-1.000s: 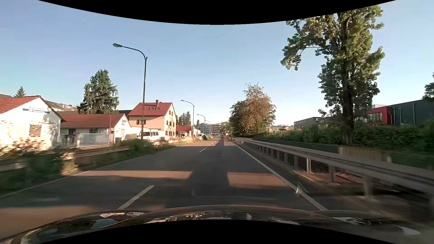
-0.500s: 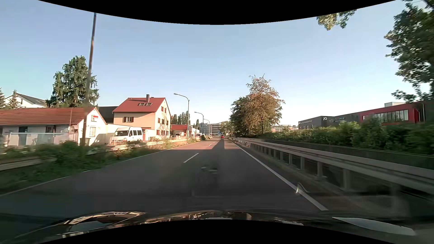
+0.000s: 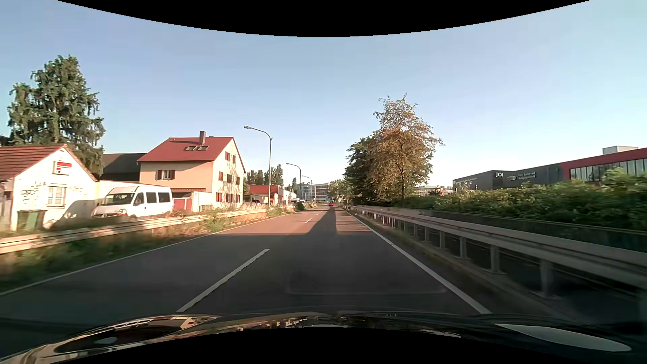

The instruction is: Follow the waypoints while adhering to traffic rules and regulations

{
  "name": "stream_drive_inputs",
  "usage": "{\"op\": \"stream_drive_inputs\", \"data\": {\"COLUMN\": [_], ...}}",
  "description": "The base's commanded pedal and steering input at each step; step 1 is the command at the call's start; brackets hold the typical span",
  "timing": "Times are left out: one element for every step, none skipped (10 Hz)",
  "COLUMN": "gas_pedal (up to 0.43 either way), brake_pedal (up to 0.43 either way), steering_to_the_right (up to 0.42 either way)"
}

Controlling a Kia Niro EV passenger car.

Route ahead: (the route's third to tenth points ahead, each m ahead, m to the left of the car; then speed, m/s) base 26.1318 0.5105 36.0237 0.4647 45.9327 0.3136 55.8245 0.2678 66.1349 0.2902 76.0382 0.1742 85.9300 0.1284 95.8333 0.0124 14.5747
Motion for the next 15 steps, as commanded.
{"op": "stream_drive_inputs", "data": {"gas_pedal": [0.087, 0.087, 0.087, 0.087, 0.087, 0.087, 0.087, 0.087, 0.087, 0.087, 0.087, 0.087, 0.087, 0.087, 0.087], "brake_pedal": [0.000, 0.000, 0.000, 0.000, 0.000, 0.000, 0.000, 0.000, 0.000, 0.000, 0.000, 0.000, 0.000, 0.000, 0.000], "steering_to_the_right": [0.000, -0.001, -0.001, -0.001, -0.001, -0.001, -0.001, -0.001, -0.001, -0.001, -0.001, -0.001, -0.001, -0.001, -0.001]}}
